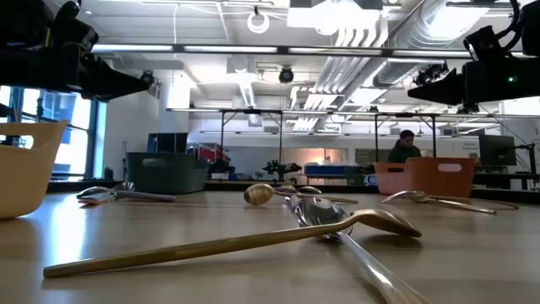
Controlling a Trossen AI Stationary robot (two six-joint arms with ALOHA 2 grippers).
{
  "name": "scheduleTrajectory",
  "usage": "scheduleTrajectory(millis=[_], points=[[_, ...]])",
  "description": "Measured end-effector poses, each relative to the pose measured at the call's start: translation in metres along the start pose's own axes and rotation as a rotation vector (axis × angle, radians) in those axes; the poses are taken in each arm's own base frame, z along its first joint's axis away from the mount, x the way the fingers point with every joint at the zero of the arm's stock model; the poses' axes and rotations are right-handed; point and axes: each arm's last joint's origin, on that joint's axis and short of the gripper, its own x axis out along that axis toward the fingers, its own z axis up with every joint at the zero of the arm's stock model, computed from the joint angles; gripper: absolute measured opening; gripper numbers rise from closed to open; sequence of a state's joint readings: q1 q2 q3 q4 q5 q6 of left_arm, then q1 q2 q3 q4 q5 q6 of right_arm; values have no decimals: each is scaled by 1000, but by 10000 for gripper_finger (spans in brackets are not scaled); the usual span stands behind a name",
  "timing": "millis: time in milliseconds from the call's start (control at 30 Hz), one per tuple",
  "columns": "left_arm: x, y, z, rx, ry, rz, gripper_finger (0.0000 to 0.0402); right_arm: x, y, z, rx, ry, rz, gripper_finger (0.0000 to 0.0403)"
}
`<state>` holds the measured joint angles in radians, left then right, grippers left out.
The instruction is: Sort silverware by color (type)
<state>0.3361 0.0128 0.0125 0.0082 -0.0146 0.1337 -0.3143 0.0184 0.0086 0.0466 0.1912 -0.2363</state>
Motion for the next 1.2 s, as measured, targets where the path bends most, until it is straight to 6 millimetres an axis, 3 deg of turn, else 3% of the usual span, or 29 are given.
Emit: scheduleTrajectory(millis=[1200], points=[[0,0,0,0,0,0,1,0,0,2,4,-19,-5,0]])
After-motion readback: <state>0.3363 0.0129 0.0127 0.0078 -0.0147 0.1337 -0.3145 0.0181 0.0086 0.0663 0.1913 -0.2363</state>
